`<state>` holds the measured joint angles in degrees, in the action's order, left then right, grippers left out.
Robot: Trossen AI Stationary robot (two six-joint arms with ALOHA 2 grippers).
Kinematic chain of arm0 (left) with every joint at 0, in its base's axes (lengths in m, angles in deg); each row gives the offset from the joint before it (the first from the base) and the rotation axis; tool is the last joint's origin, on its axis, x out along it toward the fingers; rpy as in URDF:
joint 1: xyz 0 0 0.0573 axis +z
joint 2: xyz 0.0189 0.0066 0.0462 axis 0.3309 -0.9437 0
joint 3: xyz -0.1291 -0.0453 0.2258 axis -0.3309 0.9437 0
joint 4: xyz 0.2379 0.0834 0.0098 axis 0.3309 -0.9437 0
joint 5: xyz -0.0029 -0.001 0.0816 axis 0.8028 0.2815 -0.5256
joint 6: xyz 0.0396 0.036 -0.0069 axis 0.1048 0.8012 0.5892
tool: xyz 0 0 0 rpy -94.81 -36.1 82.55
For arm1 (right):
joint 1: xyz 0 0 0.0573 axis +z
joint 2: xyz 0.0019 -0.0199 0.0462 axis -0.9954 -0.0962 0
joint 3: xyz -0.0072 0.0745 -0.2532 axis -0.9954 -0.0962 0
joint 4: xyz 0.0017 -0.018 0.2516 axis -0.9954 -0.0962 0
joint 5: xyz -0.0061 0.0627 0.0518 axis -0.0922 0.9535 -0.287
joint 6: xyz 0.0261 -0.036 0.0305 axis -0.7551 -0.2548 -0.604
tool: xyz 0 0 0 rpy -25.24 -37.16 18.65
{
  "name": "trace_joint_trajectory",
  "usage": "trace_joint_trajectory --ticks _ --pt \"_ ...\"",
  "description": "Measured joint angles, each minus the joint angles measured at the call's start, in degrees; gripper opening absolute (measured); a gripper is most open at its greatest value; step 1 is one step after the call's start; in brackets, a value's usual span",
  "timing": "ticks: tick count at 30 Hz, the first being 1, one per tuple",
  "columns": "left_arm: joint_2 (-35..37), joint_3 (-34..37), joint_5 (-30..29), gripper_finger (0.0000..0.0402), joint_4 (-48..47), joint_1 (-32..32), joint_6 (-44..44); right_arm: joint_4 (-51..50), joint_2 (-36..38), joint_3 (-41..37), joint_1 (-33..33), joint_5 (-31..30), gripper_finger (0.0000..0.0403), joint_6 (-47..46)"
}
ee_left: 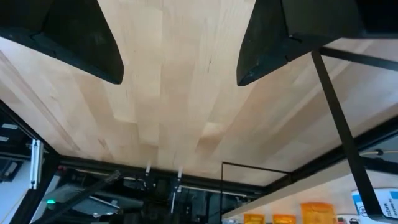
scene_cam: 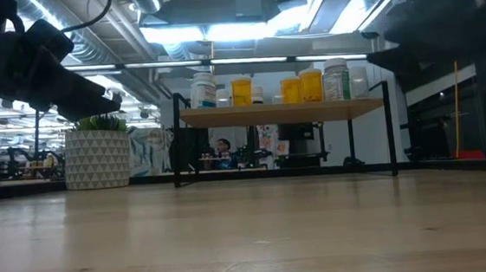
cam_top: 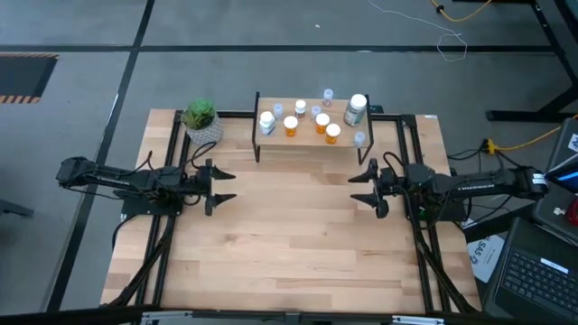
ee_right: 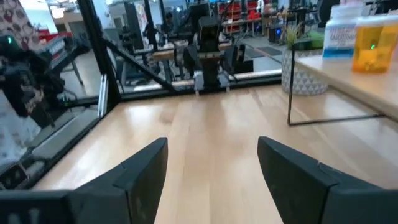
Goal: Pick and place medicine bottles onto shelf by color
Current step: Return to Home Position
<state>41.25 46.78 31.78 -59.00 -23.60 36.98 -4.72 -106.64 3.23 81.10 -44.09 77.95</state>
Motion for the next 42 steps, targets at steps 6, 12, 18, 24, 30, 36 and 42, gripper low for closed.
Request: trace_joint_trajectory --ticks 6,12,18,24,30,36,42 --pt "0.0 0.0 0.0 0.0308 0.0 0.0 0.0 -1.4 0.6 -1.4 -0.7 0.8 0.0251 -0.9" --pt "0.0 0.0 0.1 0.0308 0.0 0.0 0.0 -2.2 0.6 -1.4 -0.7 0.4 0.0251 3.3" --pt "0.0 0.0 0.1 0.0308 0.0 0.0 0.0 -2.2 0.6 -1.4 -0.6 0.4 0.0251 4.0" --pt "0.0 0.0 0.1 0.0308 0.0 0.0 0.0 -2.2 0.6 -1.4 -0.6 0.4 0.0251 3.7" --pt "0.0 0.0 0.1 0.0308 0.0 0.0 0.0 -6.5 6.9 -1.4 -0.6 0.2 0.0251 3.8" --pt "0.0 0.0 0.1 0.0308 -0.1 0.0 0.0 -21.4 20.4 -1.4 -0.6 -2.7 0.0251 2.8" --pt "0.0 0.0 0.1 0.0308 -0.1 0.0 0.0 -27.8 30.3 -1.4 -0.6 -0.9 0.0251 4.6"
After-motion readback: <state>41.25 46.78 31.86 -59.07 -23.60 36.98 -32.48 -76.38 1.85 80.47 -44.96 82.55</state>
